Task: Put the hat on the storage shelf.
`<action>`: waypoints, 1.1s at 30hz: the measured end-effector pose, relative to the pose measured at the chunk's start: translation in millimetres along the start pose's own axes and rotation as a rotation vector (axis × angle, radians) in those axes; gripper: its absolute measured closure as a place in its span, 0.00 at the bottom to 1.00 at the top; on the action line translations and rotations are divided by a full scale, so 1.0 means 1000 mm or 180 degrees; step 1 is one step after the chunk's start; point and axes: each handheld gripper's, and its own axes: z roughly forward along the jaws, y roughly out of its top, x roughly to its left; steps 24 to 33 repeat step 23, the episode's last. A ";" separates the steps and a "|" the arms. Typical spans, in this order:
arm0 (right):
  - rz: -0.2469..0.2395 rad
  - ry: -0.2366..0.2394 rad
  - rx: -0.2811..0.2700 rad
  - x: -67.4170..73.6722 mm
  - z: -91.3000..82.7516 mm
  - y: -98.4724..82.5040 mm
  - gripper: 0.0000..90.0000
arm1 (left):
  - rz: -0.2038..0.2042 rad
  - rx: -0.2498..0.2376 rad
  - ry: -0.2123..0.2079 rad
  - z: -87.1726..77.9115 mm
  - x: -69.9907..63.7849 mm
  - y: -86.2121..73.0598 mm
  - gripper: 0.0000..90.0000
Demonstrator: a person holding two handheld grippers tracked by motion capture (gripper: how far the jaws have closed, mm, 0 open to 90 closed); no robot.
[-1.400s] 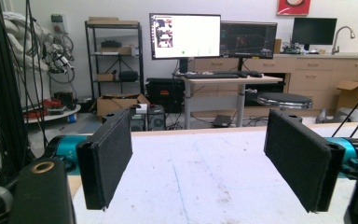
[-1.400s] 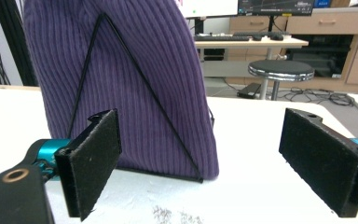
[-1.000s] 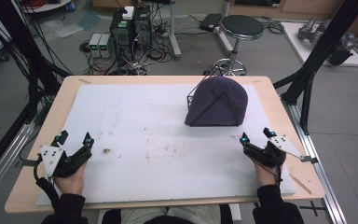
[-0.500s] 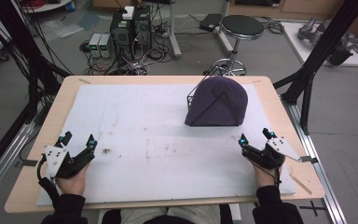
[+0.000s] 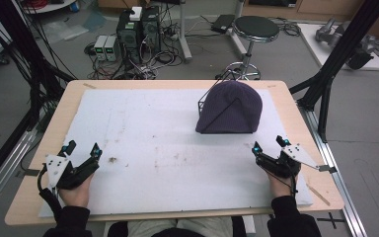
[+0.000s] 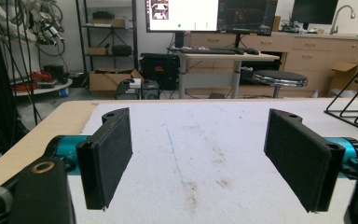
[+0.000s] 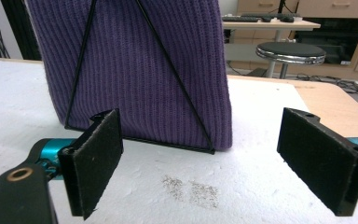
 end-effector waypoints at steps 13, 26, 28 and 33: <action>0.0070 0.0019 0.0044 -0.001 0.003 -0.001 0.14 | -0.0022 0.0028 -0.0011 0.000 0.002 -0.001 0.26; 0.0079 0.0096 0.0095 0.000 0.005 -0.002 0.14 | -0.0042 0.0037 -0.0026 0.001 0.002 -0.002 0.26; 0.0079 0.0096 0.0095 0.000 0.005 -0.002 0.14 | -0.0042 0.0037 -0.0026 0.001 0.002 -0.002 0.26; 0.0079 0.0096 0.0095 0.000 0.005 -0.002 0.14 | -0.0042 0.0037 -0.0026 0.001 0.002 -0.002 0.26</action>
